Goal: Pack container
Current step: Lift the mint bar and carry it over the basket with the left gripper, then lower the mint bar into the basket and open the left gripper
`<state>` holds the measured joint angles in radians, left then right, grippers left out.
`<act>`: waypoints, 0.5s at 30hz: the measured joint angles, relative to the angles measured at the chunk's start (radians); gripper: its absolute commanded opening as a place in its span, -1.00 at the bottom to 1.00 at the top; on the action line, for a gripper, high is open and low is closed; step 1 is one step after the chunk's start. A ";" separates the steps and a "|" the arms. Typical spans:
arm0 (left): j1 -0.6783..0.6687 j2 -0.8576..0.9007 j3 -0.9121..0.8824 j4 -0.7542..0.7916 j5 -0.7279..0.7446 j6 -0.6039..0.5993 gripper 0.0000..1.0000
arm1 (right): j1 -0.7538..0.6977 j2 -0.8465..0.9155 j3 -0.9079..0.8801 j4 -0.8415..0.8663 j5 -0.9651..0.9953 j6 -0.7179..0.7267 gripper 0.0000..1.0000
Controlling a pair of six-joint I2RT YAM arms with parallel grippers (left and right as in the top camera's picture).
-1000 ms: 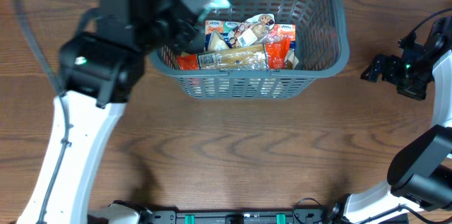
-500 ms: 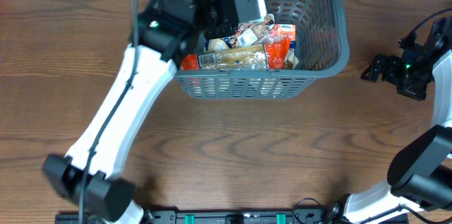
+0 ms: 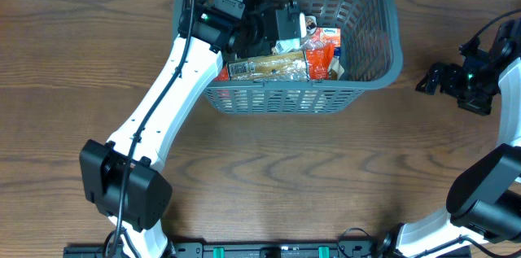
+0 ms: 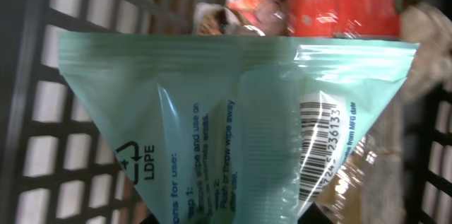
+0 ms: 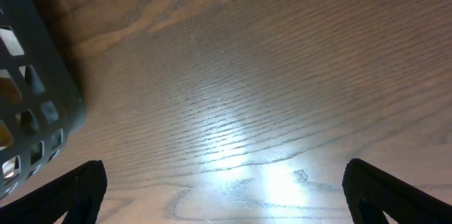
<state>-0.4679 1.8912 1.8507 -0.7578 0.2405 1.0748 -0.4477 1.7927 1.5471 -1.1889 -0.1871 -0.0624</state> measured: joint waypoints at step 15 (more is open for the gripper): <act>0.000 0.075 0.000 -0.200 0.000 0.000 -0.69 | 0.000 0.000 0.000 0.000 0.000 0.000 0.99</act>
<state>-0.4679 1.9659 1.8507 -0.9573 0.2405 1.0744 -0.4477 1.7927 1.5471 -1.1885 -0.1871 -0.0624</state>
